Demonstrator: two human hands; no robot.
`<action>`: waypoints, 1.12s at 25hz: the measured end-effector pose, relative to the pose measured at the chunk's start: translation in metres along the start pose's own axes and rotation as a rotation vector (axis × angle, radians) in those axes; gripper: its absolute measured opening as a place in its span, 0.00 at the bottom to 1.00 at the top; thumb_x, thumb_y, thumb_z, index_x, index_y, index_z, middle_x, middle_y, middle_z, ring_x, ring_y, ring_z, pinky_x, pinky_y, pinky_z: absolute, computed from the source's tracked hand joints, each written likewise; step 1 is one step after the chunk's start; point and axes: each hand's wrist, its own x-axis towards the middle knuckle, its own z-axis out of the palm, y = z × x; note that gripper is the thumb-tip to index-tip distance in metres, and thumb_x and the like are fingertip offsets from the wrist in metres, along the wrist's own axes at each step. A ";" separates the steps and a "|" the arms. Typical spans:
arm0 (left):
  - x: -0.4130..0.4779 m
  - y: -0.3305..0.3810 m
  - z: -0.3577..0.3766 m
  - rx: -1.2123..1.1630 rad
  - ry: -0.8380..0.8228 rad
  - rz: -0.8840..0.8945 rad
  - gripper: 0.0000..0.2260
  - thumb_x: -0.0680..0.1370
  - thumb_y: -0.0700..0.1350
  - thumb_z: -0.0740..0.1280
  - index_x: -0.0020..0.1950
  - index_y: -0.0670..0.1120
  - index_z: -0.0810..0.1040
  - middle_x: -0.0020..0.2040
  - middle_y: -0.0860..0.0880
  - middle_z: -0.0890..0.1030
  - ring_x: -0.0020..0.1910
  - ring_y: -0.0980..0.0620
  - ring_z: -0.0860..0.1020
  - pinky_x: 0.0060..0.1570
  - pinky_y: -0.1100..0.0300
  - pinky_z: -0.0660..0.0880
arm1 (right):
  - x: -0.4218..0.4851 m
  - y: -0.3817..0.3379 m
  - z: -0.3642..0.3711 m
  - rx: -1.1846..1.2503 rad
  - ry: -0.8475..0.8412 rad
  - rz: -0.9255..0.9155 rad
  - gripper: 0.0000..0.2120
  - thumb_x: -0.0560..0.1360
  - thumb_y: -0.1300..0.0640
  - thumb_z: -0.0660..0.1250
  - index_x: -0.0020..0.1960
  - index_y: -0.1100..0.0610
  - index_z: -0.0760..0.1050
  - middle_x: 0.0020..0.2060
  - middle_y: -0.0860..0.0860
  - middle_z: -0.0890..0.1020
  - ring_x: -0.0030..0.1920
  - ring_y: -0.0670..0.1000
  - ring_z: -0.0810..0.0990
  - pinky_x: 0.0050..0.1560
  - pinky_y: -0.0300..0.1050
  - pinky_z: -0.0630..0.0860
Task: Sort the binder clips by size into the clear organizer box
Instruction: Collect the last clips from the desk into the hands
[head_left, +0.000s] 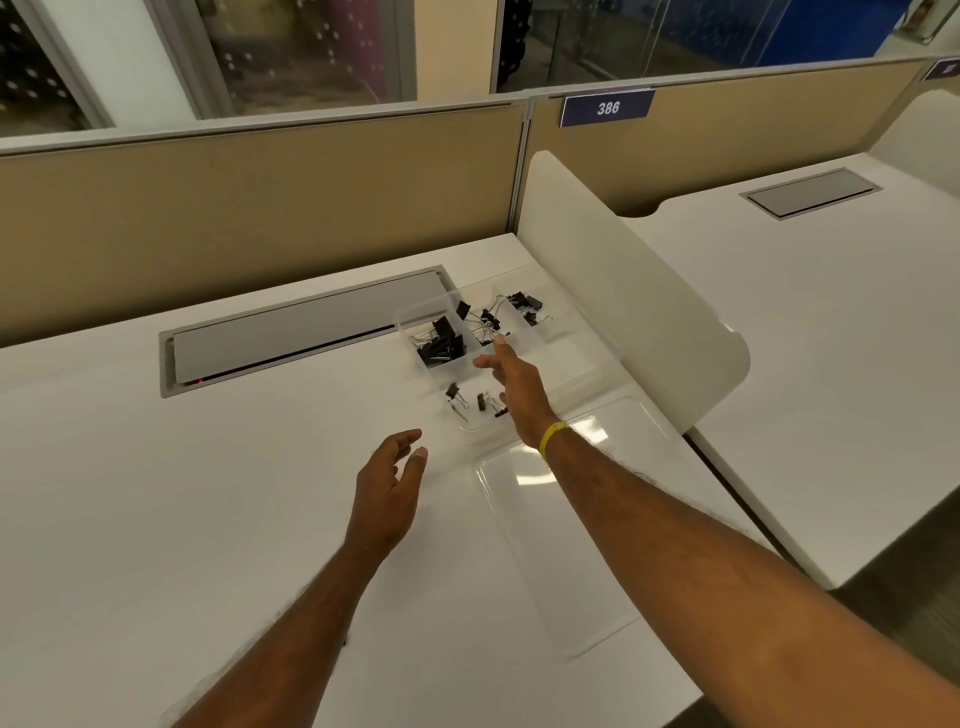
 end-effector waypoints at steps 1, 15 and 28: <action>-0.002 0.000 -0.001 0.002 0.000 0.001 0.11 0.80 0.46 0.64 0.62 0.53 0.76 0.62 0.54 0.78 0.63 0.55 0.75 0.64 0.55 0.71 | -0.003 -0.002 -0.001 -0.013 -0.005 -0.010 0.28 0.75 0.32 0.54 0.53 0.51 0.82 0.58 0.49 0.79 0.64 0.55 0.74 0.61 0.54 0.69; -0.047 -0.014 -0.055 0.280 0.042 0.104 0.16 0.80 0.50 0.63 0.68 0.49 0.73 0.66 0.53 0.75 0.67 0.54 0.71 0.67 0.54 0.67 | -0.108 0.039 0.017 -0.242 0.075 -0.353 0.16 0.79 0.47 0.62 0.62 0.53 0.77 0.59 0.48 0.80 0.61 0.45 0.75 0.64 0.41 0.70; -0.114 -0.075 -0.145 0.814 -0.079 0.125 0.30 0.75 0.63 0.52 0.73 0.50 0.66 0.76 0.50 0.64 0.75 0.51 0.60 0.71 0.48 0.57 | -0.195 0.094 0.082 -0.700 -0.233 -0.341 0.32 0.77 0.49 0.67 0.77 0.50 0.57 0.75 0.46 0.63 0.74 0.45 0.59 0.72 0.37 0.55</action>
